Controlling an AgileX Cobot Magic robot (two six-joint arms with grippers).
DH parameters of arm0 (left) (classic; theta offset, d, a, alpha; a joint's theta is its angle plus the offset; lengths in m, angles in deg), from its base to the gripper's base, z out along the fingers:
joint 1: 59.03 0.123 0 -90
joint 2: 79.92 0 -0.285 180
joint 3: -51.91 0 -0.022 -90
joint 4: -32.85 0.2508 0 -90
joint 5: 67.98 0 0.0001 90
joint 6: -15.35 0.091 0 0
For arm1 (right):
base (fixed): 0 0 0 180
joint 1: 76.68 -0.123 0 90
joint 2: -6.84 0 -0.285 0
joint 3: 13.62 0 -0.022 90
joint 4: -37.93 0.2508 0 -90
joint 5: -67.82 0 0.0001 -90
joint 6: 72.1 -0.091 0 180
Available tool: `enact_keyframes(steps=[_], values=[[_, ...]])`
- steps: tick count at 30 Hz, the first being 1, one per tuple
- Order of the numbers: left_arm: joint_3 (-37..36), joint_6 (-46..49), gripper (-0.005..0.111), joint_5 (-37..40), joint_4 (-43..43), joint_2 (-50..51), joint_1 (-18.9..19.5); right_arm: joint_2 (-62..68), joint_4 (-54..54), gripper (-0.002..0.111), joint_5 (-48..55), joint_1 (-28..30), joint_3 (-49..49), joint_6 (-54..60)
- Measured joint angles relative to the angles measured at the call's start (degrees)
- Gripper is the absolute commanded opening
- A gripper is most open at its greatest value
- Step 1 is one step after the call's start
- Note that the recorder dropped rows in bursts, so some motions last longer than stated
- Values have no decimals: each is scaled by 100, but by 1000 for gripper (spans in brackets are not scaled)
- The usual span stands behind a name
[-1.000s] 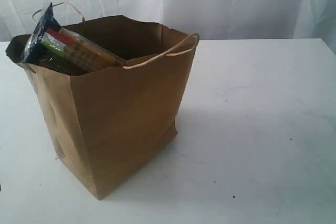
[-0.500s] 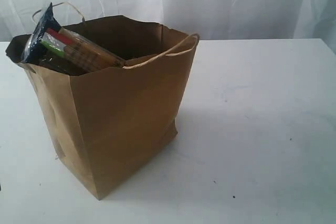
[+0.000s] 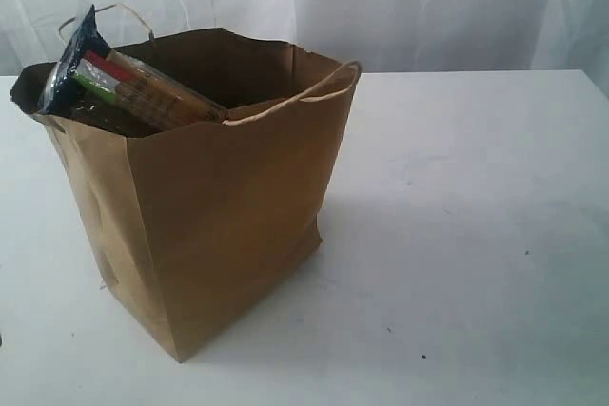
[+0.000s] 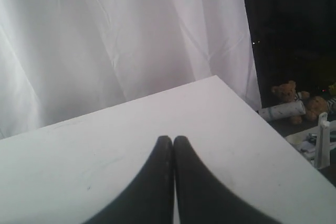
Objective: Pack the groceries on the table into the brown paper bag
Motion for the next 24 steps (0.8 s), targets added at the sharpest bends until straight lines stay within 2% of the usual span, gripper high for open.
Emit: enact_keyframes(steps=[9,16,24], values=[[0,0,0,0,0,0,0,0,0,0,-780,0,0,183],[0,0,0,0,0,0,0,0,12,0,-887,0,14,255],[0,0,0,0,0,0,0,-215,874,0,-865,0,333,1667]])
